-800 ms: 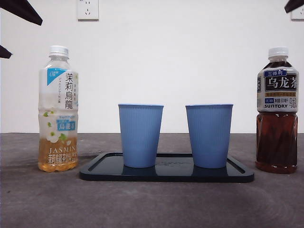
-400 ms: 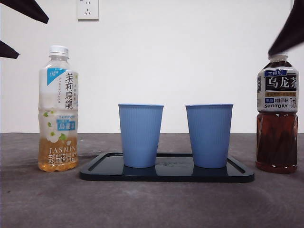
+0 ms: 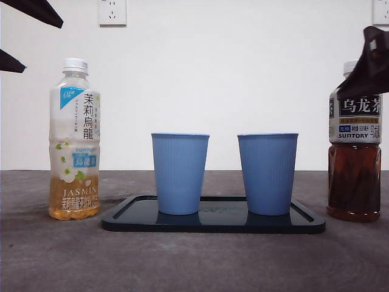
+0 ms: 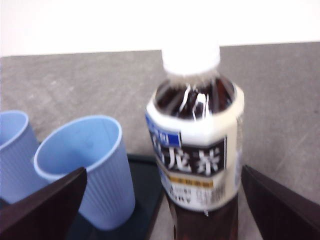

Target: Pour the drink into the cup

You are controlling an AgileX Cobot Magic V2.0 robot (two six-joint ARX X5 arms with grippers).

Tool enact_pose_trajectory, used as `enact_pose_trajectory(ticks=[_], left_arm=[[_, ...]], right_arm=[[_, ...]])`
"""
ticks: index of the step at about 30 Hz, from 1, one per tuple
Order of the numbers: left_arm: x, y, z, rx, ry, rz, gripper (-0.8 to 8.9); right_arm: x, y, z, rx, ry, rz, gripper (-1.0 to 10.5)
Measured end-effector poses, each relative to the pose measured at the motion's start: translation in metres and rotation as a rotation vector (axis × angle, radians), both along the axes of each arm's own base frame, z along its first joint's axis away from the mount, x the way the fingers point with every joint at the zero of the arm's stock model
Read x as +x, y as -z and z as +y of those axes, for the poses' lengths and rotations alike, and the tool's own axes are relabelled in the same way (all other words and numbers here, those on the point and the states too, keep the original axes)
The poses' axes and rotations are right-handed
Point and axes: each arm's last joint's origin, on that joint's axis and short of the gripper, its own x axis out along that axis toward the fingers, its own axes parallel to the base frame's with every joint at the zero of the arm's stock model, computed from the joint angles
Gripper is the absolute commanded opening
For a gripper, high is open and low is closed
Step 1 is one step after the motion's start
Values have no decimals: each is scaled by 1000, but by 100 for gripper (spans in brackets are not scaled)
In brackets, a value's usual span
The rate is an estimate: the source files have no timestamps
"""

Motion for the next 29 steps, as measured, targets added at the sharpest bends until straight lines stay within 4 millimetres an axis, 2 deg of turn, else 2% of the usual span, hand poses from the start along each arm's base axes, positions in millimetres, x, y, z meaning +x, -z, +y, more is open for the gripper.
enact_pose_trajectory(ticks=[9, 24, 29], left_arm=[[0, 0, 0, 0, 0, 0, 468], [0, 0, 0, -1, 0, -4, 467], [0, -1, 0, -2, 0, -7, 467]], right_arm=[[24, 9, 4, 3, 46, -42, 494], [52, 36, -3, -1, 106, -26, 478], [56, 42, -2, 1, 86, -18, 336]])
